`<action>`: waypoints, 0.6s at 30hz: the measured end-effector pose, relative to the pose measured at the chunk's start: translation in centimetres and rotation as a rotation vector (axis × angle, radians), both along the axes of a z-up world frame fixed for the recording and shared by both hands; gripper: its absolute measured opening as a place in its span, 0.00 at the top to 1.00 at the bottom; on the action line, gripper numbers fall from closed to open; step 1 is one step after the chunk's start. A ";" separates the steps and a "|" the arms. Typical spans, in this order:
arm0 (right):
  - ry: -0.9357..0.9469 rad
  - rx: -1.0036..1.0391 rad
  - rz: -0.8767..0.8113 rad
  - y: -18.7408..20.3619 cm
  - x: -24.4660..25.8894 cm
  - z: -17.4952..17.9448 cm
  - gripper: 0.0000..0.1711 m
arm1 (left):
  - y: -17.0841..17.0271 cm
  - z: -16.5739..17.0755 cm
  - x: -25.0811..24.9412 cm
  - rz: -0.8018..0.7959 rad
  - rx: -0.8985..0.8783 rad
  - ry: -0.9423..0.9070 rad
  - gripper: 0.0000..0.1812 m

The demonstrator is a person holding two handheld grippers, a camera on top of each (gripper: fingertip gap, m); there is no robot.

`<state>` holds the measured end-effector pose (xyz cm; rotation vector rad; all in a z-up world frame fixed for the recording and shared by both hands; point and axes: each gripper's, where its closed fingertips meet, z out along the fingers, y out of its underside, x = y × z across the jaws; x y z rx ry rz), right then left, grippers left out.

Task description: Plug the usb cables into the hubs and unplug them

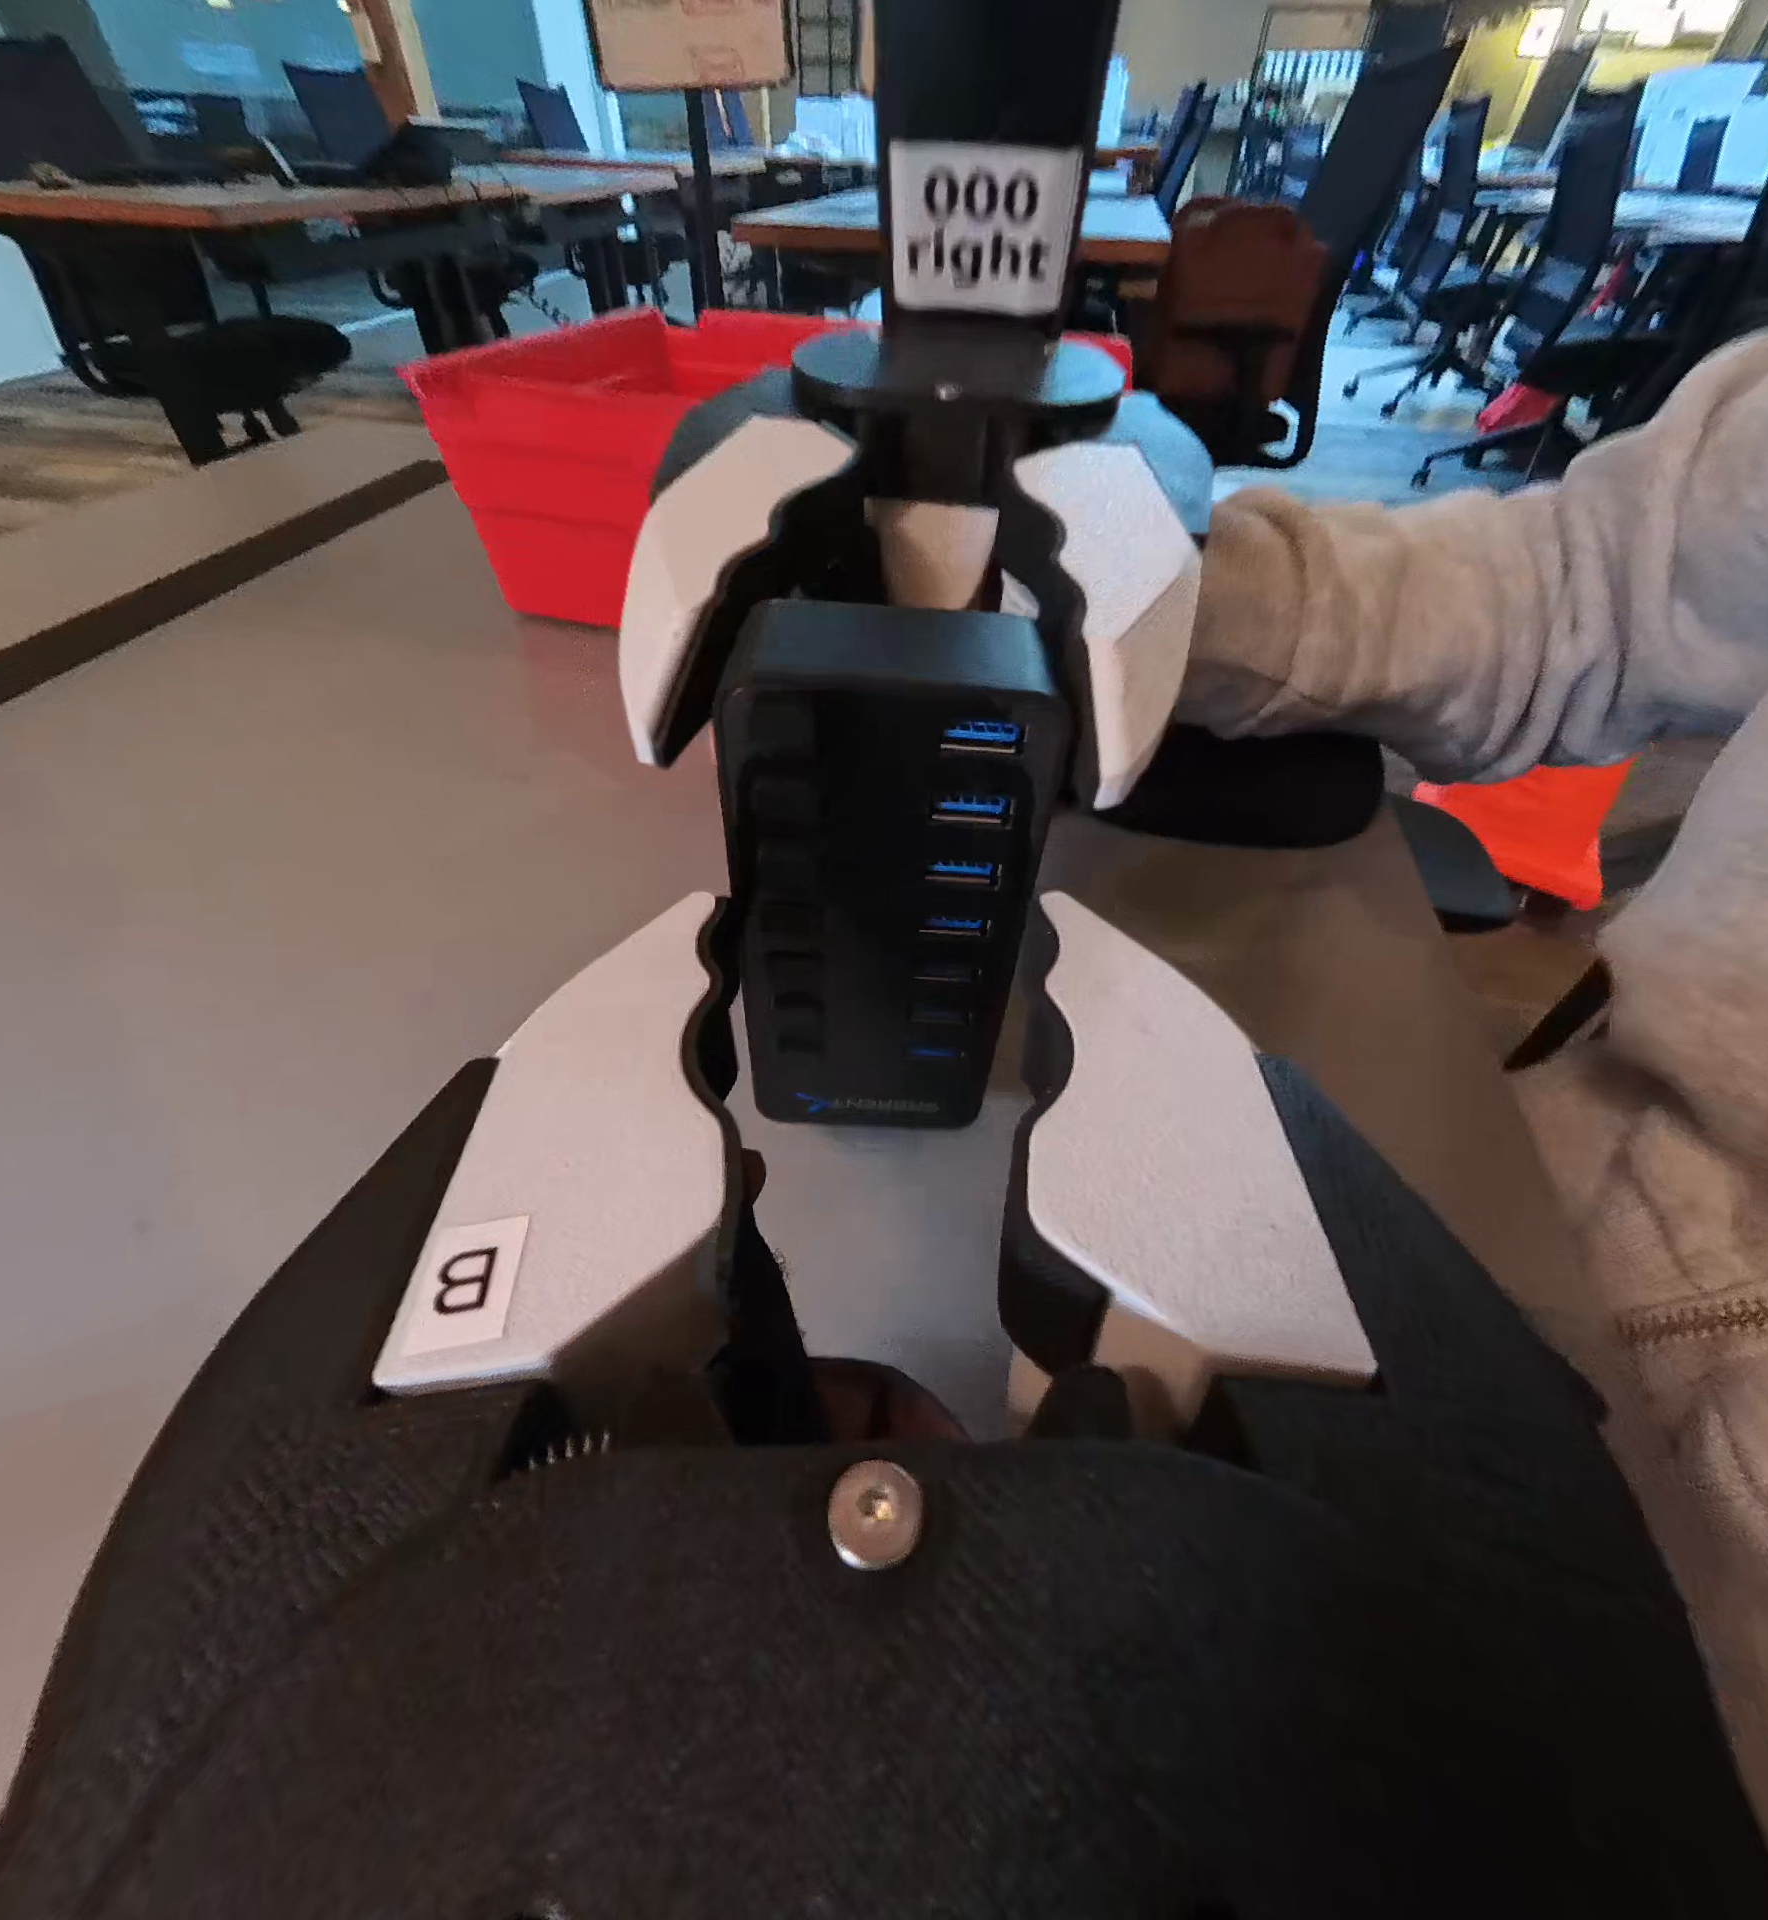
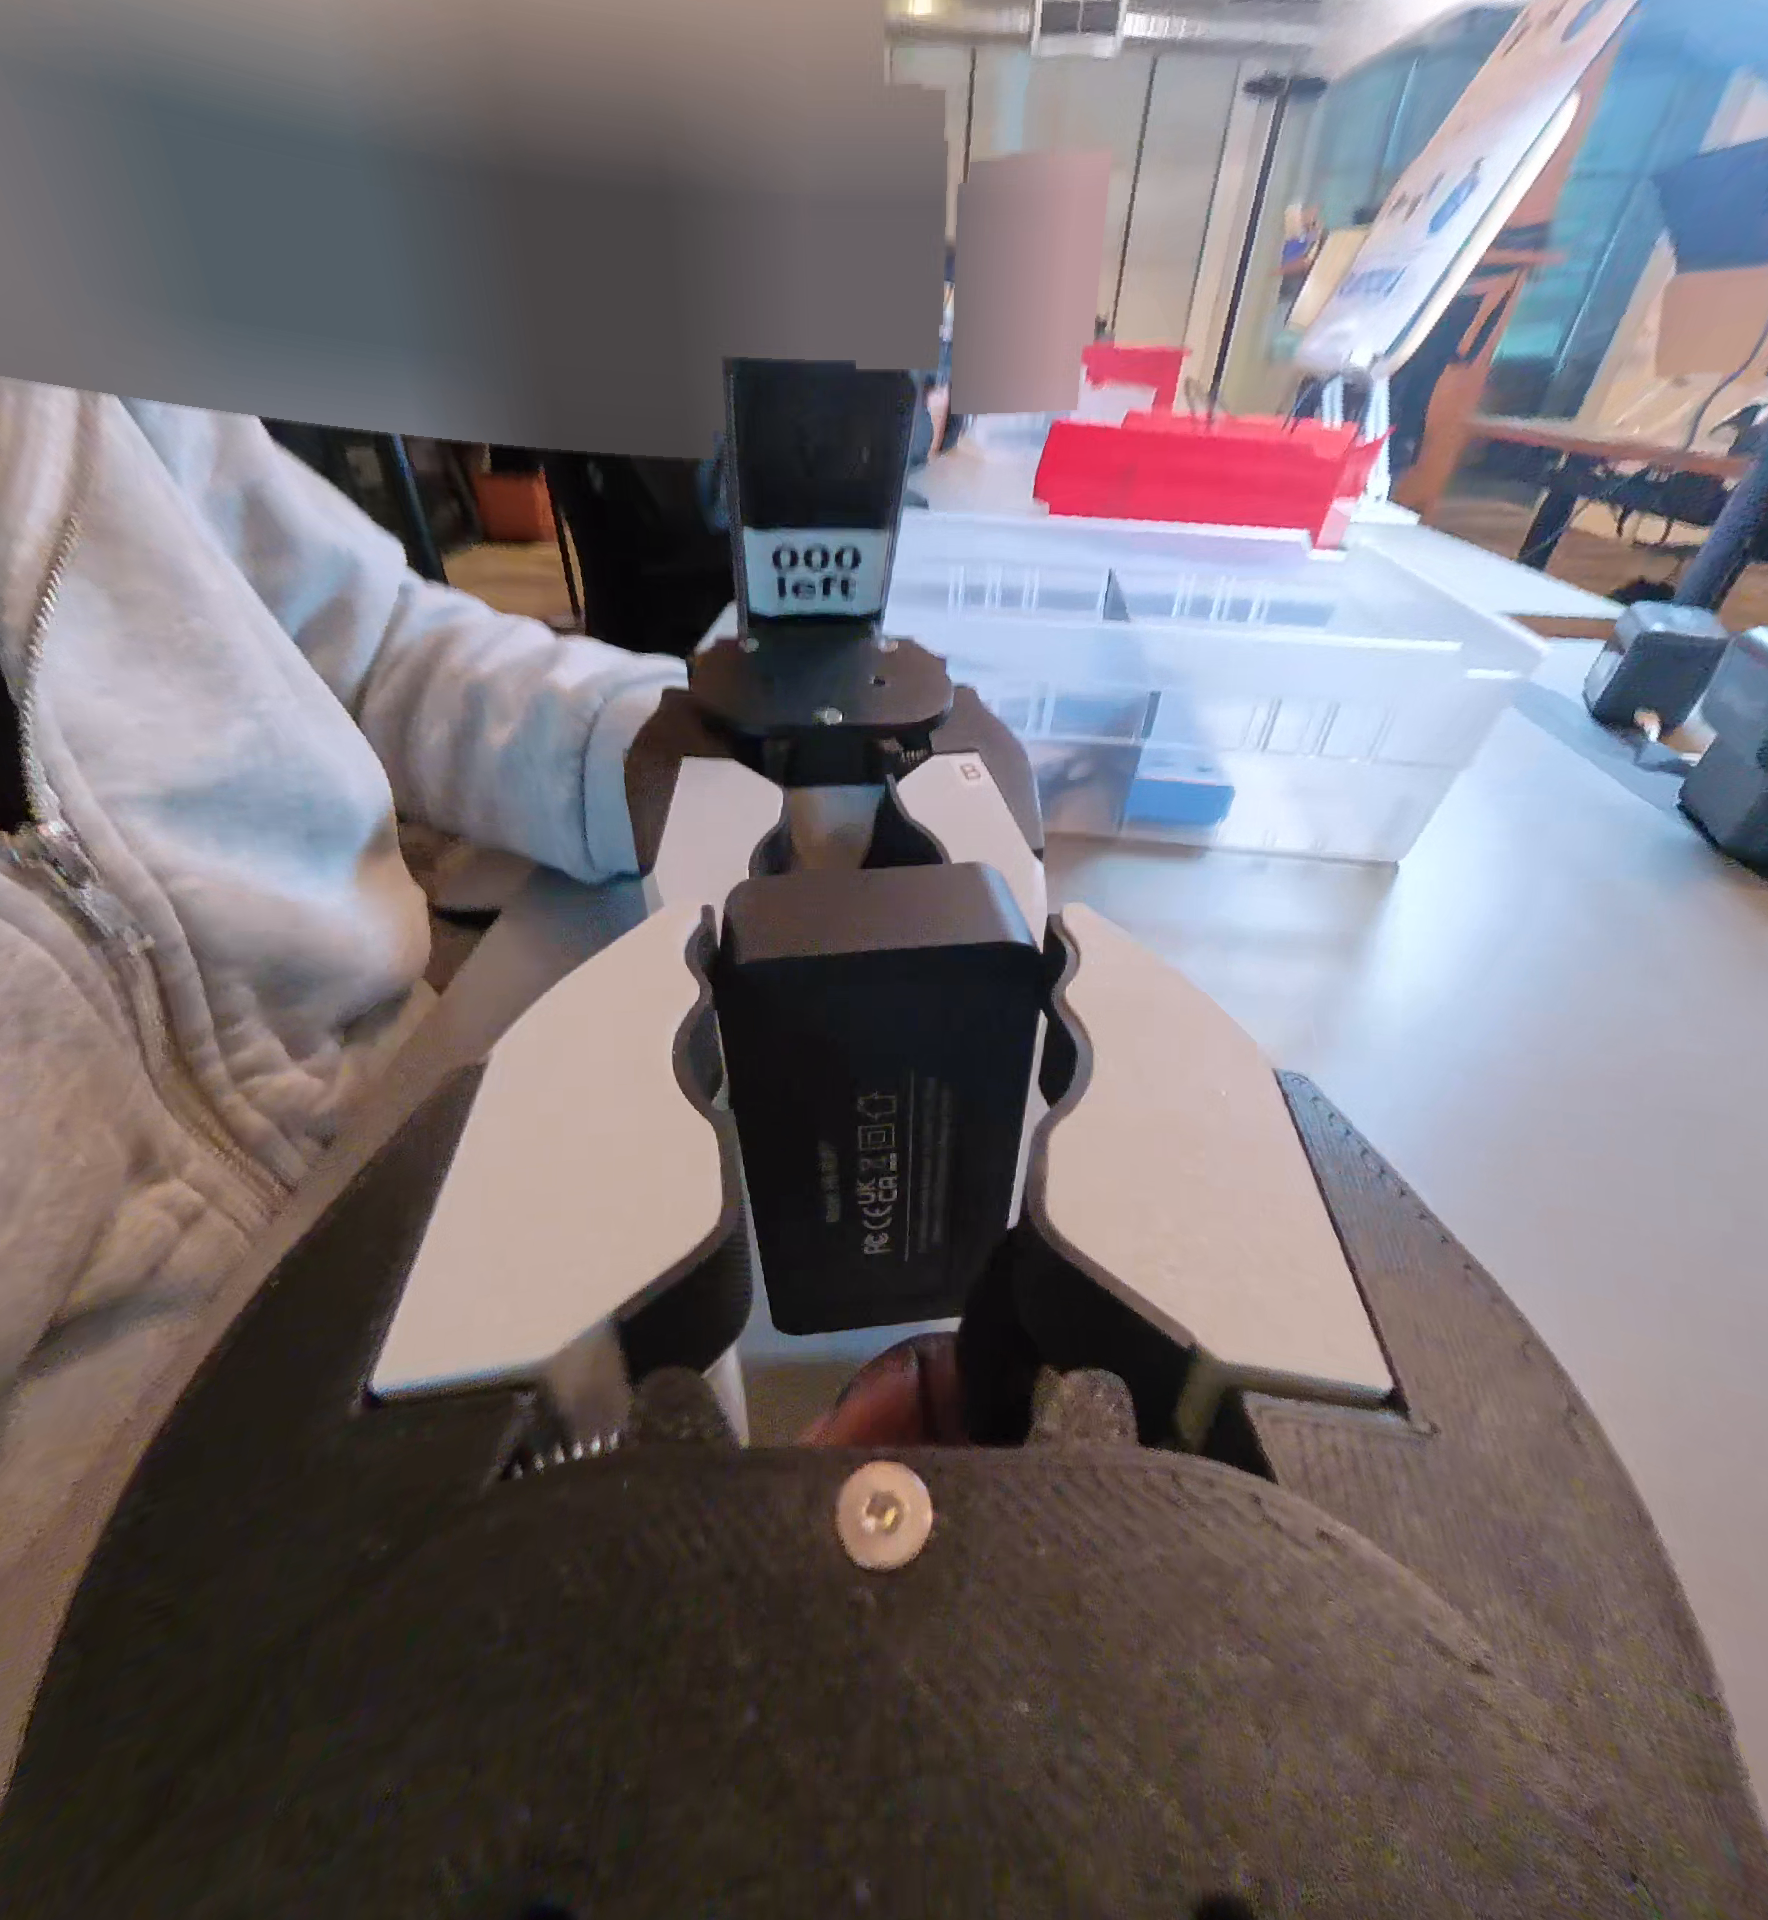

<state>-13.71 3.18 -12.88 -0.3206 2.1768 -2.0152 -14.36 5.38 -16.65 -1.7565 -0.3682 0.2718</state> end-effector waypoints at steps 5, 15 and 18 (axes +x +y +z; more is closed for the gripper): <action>0.043 0.054 0.008 0.3 0.2 -0.6 0.65 | 0.4 -0.6 0.1 -0.013 -0.039 -0.005 0.71; 0.024 0.106 -0.017 0.5 -0.7 -1.8 0.65 | -0.6 0.8 -0.6 0.046 -0.006 0.042 0.65; -0.047 0.020 0.010 0.8 -0.4 -0.1 0.62 | -1.1 1.7 -0.7 0.091 -0.042 0.149 0.63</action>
